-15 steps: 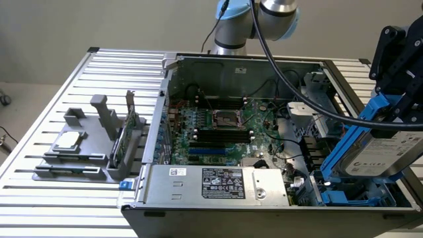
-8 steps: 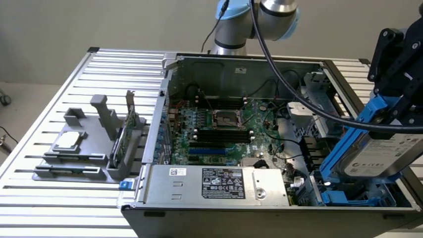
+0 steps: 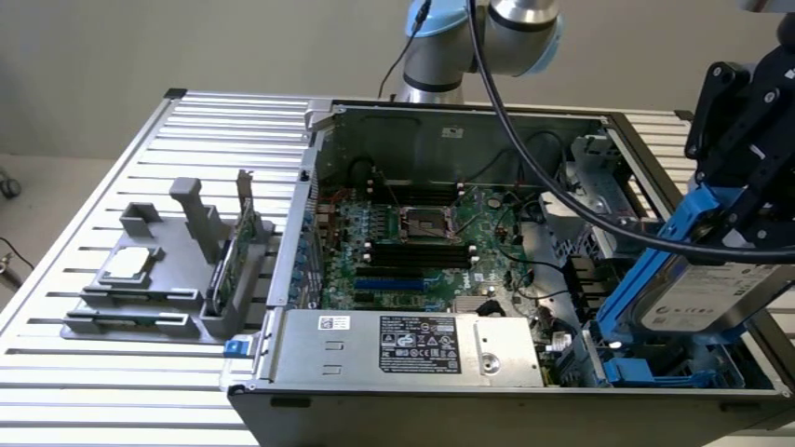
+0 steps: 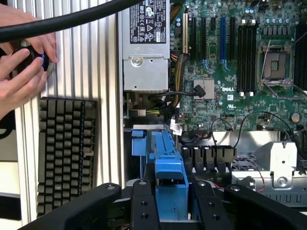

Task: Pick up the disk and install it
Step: 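Insert the disk into the insertion slot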

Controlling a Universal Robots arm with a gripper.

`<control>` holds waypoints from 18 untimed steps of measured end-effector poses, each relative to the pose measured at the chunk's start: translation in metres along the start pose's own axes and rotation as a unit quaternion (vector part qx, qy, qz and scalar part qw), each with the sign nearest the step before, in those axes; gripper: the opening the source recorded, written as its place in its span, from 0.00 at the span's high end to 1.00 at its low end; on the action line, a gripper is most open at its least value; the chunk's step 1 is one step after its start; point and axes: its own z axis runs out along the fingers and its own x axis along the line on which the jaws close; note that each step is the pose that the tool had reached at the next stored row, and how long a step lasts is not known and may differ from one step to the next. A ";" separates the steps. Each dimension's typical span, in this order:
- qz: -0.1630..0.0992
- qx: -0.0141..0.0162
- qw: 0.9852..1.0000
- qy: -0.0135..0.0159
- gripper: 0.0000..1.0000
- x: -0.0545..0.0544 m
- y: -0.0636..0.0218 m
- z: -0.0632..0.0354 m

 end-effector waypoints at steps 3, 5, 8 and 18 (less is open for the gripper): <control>-0.001 0.000 1.000 0.000 0.67 0.001 0.0000 0.0009; -0.003 0.000 1.000 0.000 0.67 0.001 0.0000 0.0013; -0.006 0.000 1.000 0.000 0.67 0.005 -0.0001 0.0027; -0.011 0.000 1.000 -0.013 0.67 0.009 -0.0004 0.0078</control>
